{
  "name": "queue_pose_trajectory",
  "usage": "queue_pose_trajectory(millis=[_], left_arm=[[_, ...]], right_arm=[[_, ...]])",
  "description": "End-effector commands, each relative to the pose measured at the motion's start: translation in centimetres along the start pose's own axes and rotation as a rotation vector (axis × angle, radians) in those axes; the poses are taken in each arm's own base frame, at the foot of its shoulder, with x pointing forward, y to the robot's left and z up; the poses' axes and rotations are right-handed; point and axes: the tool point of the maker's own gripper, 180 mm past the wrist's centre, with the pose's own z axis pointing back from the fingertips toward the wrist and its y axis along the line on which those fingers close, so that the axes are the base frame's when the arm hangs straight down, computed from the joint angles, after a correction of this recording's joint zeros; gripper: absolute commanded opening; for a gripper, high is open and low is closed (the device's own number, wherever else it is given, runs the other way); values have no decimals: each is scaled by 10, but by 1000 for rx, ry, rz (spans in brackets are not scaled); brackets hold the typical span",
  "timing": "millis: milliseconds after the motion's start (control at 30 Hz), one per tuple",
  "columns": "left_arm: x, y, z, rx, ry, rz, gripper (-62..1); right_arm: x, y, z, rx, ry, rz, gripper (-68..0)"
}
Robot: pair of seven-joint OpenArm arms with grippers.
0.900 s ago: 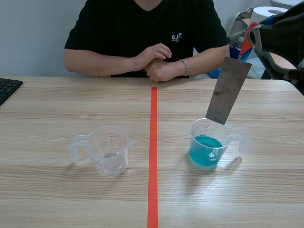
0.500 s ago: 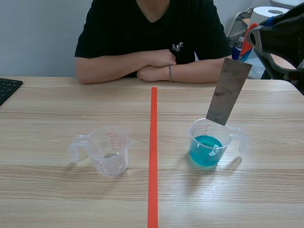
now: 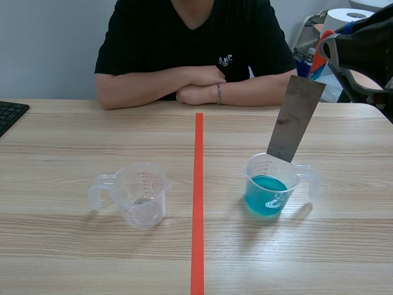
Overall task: Do the redox reaction experiment.
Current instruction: 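Put the plate into the left beaker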
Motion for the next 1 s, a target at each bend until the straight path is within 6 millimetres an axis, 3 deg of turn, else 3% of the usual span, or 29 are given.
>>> queue_pose_trajectory(millis=[0,333,567,967], left_arm=[[1,0,2,-2,-10,0,-582],[1,0,2,-2,-10,0,-582],[1,0,2,-2,-10,0,-582],[1,0,2,-2,-10,0,-582]], right_arm=[[19,0,3,0,-50,35,-669],[57,11,15,3,-128,90,-669],[66,14,15,15,-158,88,-669],[89,27,-6,70,-209,100,-669]])
